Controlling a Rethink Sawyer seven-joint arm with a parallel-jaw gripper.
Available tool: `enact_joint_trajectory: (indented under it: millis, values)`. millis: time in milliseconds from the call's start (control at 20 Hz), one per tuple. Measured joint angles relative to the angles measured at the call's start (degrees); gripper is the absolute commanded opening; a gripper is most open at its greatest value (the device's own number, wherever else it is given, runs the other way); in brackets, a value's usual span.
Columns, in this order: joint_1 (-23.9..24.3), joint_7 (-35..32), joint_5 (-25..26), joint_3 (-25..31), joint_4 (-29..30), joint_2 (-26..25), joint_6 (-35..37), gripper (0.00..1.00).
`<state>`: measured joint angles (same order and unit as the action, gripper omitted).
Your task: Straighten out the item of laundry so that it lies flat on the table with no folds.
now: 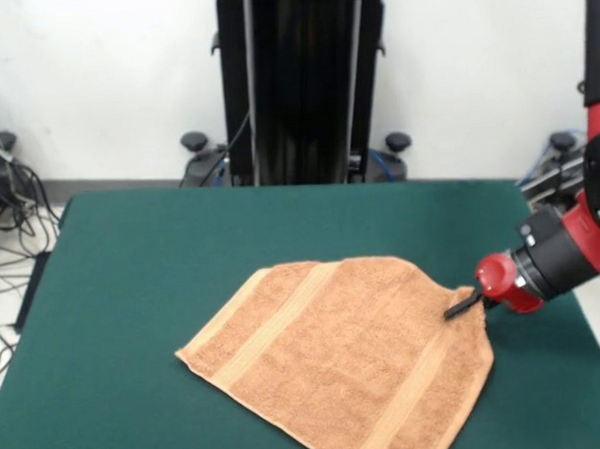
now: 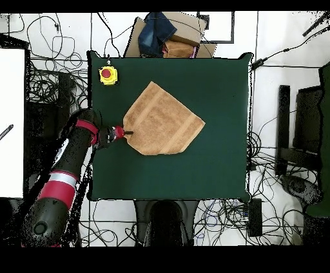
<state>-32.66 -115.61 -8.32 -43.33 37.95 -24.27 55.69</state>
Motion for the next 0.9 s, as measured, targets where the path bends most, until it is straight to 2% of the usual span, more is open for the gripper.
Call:
enact_joint_trajectory:
  millis: [600, 900]
  values:
    - [0.0, -0.1, 0.0, 0.2, 0.4, 0.2, -0.4, 0.0]
    - [-0.2, -0.1, -0.2, 2.6, 3.6, 2.9, -2.6, 0.0]
